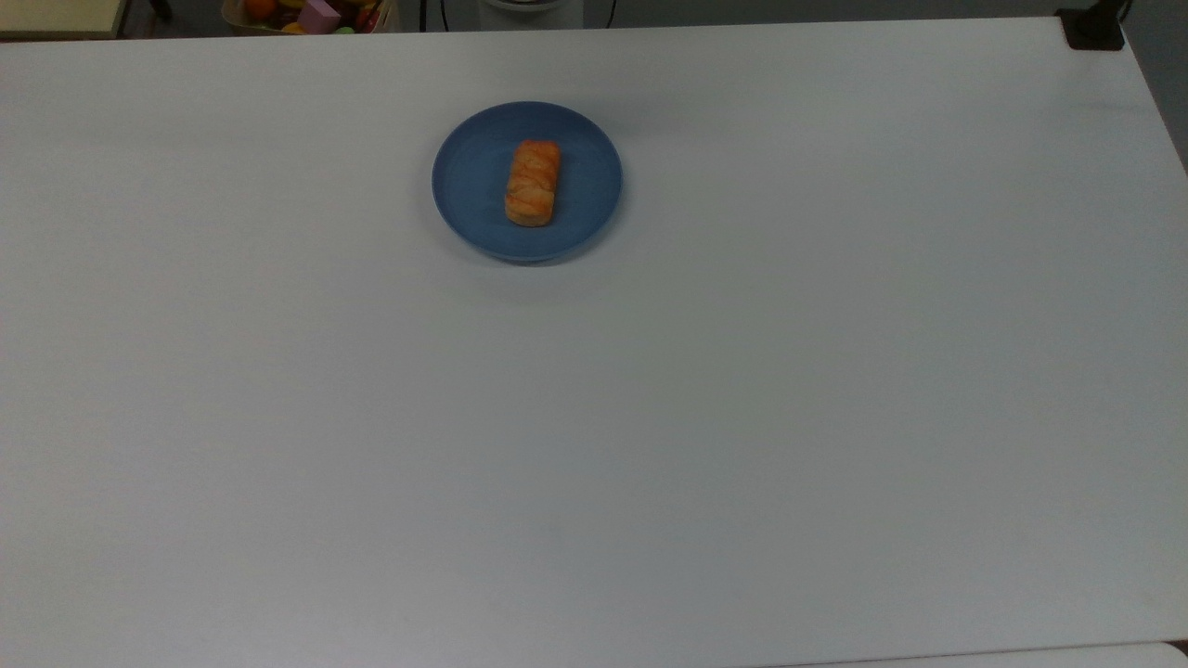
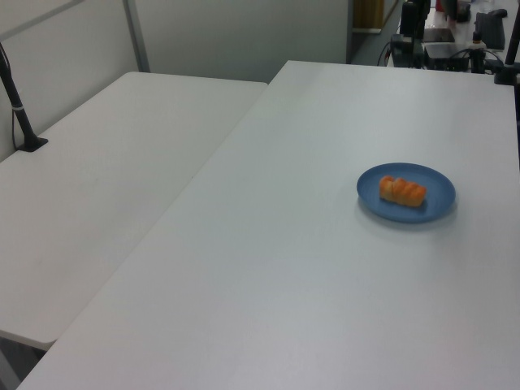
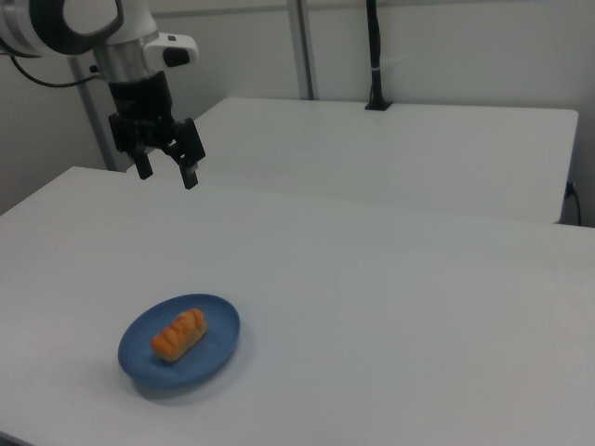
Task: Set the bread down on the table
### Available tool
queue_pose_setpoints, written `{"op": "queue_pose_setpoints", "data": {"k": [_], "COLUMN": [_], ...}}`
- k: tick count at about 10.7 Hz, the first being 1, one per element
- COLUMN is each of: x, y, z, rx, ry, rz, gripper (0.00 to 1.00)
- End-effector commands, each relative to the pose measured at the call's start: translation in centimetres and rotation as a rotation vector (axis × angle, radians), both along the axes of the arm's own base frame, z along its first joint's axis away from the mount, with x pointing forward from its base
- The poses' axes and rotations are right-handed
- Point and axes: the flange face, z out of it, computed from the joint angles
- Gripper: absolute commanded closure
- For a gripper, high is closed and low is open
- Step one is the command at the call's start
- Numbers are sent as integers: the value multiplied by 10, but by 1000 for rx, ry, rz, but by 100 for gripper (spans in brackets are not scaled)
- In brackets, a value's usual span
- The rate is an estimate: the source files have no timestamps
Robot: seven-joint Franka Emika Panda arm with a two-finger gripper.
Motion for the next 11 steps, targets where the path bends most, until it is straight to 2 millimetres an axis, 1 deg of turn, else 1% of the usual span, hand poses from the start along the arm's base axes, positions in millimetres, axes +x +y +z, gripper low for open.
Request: {"op": "queue_pose_setpoints", "data": {"k": [1,6,8,9,11], "x": [-6,-5,-4,-7,-31], "y": [2,2,3,5,10], "z": [4,4,1,-2,-13], "rx": [8,1,3,6,13], "ry": [13,6,3,-4,19], "rz": [17,18,20,18,29], "gripper": [0,0,0,0,0]}}
